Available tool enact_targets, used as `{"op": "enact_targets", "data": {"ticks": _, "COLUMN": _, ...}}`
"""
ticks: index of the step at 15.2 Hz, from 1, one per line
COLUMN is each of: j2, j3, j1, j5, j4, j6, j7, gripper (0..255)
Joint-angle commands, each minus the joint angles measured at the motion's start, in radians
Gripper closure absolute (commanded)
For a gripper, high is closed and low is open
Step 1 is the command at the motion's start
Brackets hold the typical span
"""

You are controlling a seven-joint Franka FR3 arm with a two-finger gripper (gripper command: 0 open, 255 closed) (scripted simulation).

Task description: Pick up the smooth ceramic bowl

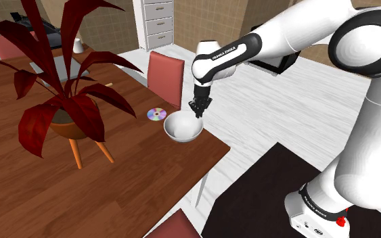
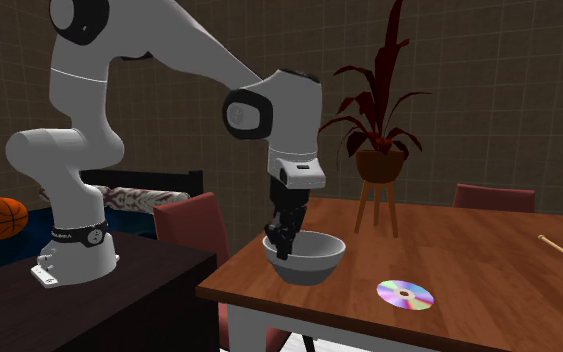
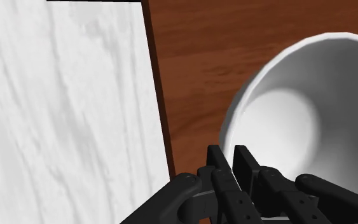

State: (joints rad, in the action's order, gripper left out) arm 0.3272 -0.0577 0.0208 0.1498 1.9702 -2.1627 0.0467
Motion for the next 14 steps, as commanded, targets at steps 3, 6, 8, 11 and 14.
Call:
{"op": "enact_targets", "data": {"ticks": 3, "j2": -0.032, "j3": 0.001, "j1": -0.002, "j5": -0.002, "j4": -0.013, "j6": 0.045, "j7": 0.005, "gripper": 255}}
{"op": "enact_targets", "data": {"ticks": 6, "j2": -0.054, "j3": 0.002, "j1": -0.002, "j5": -0.004, "j4": -0.026, "j6": 0.079, "j7": 0.009, "gripper": 255}}
{"op": "enact_targets", "data": {"ticks": 8, "j2": -0.067, "j3": 0.002, "j1": -0.003, "j5": -0.005, "j4": -0.036, "j6": 0.103, "j7": 0.012, "gripper": 255}}
{"op": "enact_targets", "data": {"ticks": 11, "j2": -0.085, "j3": 0.002, "j1": -0.003, "j5": -0.006, "j4": -0.053, "j6": 0.138, "j7": 0.016, "gripper": 255}}
{"op": "enact_targets", "data": {"ticks": 14, "j2": -0.092, "j3": 0.002, "j1": -0.003, "j5": -0.007, "j4": -0.060, "j6": 0.151, "j7": 0.018, "gripper": 255}}
